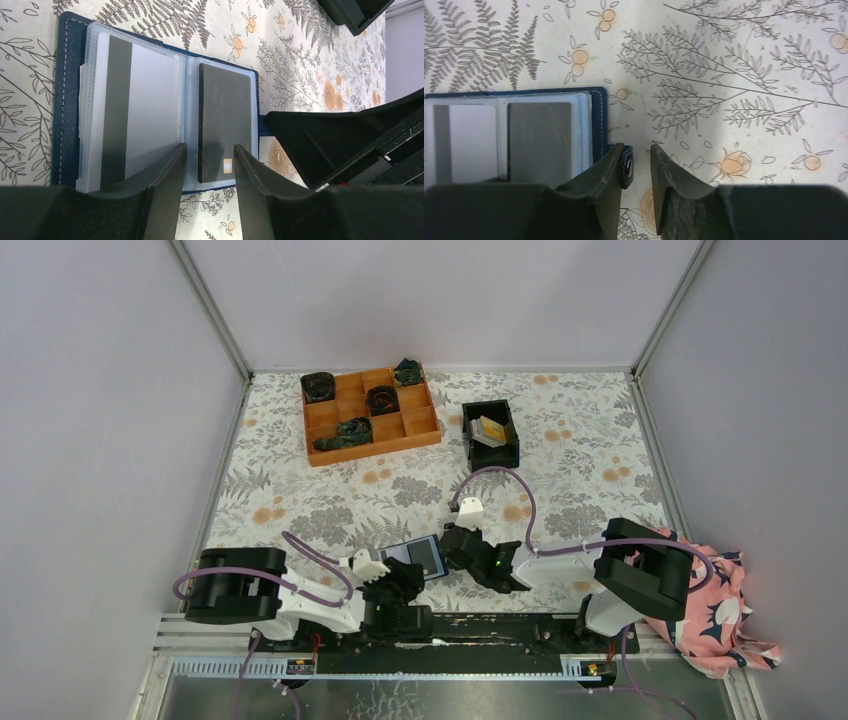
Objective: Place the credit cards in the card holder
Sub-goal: Adjust the card holder at the center of the board, then close the card holder at the center of the board.
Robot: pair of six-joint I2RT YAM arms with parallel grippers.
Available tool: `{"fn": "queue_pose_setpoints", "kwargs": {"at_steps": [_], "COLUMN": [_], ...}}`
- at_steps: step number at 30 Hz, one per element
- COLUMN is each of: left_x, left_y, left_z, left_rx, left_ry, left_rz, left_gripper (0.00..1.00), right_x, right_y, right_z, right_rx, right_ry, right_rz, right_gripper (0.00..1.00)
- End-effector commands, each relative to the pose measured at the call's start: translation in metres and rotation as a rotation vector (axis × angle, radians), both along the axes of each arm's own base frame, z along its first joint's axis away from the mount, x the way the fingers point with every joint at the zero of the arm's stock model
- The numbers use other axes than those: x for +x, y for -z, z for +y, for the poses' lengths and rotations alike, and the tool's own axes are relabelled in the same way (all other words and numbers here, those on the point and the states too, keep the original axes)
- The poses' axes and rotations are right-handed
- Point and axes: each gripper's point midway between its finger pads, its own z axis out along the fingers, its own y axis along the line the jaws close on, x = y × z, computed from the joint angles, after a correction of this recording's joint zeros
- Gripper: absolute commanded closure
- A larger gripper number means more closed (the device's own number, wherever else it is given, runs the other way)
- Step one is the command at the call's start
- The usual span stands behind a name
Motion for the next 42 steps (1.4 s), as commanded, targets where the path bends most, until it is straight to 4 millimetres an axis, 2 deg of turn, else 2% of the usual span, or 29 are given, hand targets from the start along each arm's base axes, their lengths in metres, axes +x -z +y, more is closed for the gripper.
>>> {"fn": "queue_pose_setpoints", "kwargs": {"at_steps": [1,5,10,15,21,25,31,38,42], "left_x": [-0.015,-0.013,-0.008,-0.003,0.001,0.002,-0.002,-0.003,-0.002], "left_y": [0.028,0.022,0.002,-0.02,-0.035,-0.03,-0.009,0.006,0.012], "left_z": [0.022,0.02,0.02,0.019,0.025,0.036,0.055,0.06,0.054], "left_rx": [0.14,0.142,0.145,0.156,0.162,0.161,0.162,0.15,0.101], "left_ry": [0.032,0.034,0.035,0.028,0.014,-0.011,-0.04,-0.029,0.002], "left_rz": [0.096,0.084,0.043,0.0,-0.035,-0.027,0.01,0.019,0.014], "left_gripper": [0.51,0.45,0.38,0.29,0.27,0.27,0.27,0.25,0.21], "right_x": [-0.005,-0.011,-0.001,0.014,0.022,0.022,0.022,0.023,0.022], "right_y": [0.0,0.003,-0.008,-0.021,-0.029,-0.03,-0.034,-0.038,-0.038], "right_z": [0.014,0.021,0.01,-0.008,-0.018,-0.018,-0.017,-0.016,-0.013], "right_rx": [0.073,0.104,0.116,0.143,0.155,0.157,0.166,0.162,0.16], "right_ry": [-0.042,-0.065,-0.021,0.021,0.028,0.023,0.018,0.012,0.001], "right_rz": [0.024,0.059,0.033,0.015,0.006,0.008,0.003,-0.001,0.008], "right_gripper": [0.69,0.84,0.98,1.0,1.0,1.0,1.0,1.0,1.0]}}
